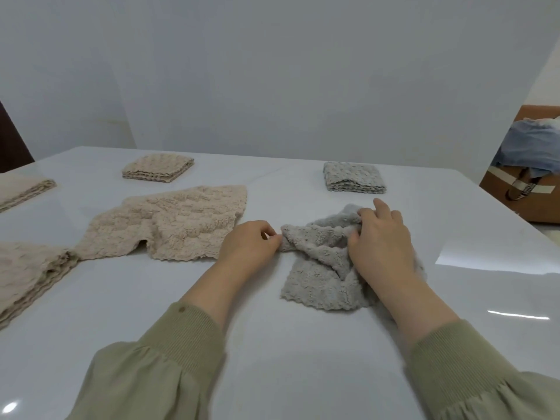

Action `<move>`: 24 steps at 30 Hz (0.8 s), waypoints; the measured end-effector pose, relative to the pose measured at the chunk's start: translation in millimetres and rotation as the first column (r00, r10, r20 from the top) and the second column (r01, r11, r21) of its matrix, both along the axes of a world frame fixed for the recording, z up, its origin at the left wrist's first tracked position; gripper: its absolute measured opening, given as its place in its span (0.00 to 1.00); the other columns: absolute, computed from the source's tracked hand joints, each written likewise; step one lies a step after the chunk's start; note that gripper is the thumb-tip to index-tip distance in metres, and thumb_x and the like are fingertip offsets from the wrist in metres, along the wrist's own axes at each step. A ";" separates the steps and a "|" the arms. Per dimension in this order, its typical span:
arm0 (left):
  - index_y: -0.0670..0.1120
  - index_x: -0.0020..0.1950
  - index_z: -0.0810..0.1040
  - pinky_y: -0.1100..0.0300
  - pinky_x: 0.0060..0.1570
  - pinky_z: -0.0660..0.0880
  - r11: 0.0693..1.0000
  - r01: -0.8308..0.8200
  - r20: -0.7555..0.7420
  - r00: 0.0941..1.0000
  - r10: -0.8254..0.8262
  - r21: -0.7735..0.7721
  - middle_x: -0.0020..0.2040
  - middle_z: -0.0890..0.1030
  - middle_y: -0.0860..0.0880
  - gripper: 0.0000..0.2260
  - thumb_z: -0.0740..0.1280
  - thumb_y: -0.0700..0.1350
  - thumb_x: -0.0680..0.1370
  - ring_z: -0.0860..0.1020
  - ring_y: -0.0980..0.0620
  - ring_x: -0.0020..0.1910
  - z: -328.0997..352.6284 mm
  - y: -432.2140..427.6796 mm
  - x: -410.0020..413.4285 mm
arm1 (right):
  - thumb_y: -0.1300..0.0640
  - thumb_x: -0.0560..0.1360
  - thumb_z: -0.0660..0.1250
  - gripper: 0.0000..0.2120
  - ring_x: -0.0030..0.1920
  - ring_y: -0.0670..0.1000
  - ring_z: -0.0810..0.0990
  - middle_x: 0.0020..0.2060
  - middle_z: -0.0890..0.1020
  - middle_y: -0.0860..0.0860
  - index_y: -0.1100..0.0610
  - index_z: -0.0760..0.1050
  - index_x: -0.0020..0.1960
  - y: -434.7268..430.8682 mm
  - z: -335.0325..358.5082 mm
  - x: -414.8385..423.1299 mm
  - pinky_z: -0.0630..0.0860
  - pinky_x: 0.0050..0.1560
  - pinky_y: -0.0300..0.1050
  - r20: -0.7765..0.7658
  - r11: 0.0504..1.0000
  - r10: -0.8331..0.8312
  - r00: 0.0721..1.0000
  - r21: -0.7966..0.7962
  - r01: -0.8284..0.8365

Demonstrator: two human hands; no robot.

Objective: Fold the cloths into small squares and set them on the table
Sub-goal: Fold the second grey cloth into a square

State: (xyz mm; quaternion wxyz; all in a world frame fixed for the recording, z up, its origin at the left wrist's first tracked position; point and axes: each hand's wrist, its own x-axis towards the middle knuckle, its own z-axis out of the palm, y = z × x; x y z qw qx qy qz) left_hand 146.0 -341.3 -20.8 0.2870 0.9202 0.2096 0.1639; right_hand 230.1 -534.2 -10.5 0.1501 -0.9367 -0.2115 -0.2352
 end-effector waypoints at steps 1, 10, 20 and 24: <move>0.52 0.46 0.80 0.60 0.40 0.69 0.999 0.023 -0.002 1.000 -0.023 -0.034 0.43 0.79 0.55 0.06 0.65 0.51 0.76 0.76 0.54 0.44 0.1 1.2 -0.1 | 0.62 0.72 0.60 0.13 0.53 0.64 0.74 0.62 0.74 0.63 0.65 0.77 0.53 2.1 0.7 -2.9 0.72 0.48 0.55 0.073 1.000 0.021 0.997 -0.024 -0.020; 0.50 0.39 0.74 0.58 0.37 0.73 0.902 0.044 0.191 0.981 0.043 -0.429 0.37 0.78 0.50 0.08 0.64 0.41 0.78 0.75 0.52 0.35 7.2 1.9 3.5 | 0.47 0.79 0.52 0.21 0.68 0.56 0.65 0.67 0.72 0.51 0.54 0.70 0.67 7.2 -6.3 -13.1 0.56 0.69 0.58 -0.152 0.929 0.101 0.983 -0.340 -0.148; 0.46 0.52 0.76 0.66 0.32 0.77 0.443 0.065 0.321 0.783 0.532 -0.894 0.44 0.80 0.46 0.11 0.62 0.31 0.78 0.78 0.54 0.35 14.7 21.3 2.3 | 0.36 0.77 0.49 0.26 0.66 0.54 0.68 0.64 0.75 0.48 0.51 0.71 0.64 9.4 -0.6 -27.9 0.62 0.67 0.53 -0.219 0.900 0.200 0.955 -0.345 -0.268; 0.47 0.41 0.79 0.67 0.37 0.77 0.596 -0.005 0.370 0.779 0.506 -0.803 0.42 0.80 0.49 0.21 0.56 0.23 0.73 0.79 0.52 0.43 15.3 15.2 0.0 | 0.38 0.77 0.52 0.23 0.55 0.53 0.73 0.45 0.81 0.51 0.53 0.77 0.47 10.1 6.6 -31.4 0.63 0.65 0.51 -0.217 0.852 0.251 0.943 -0.413 -0.322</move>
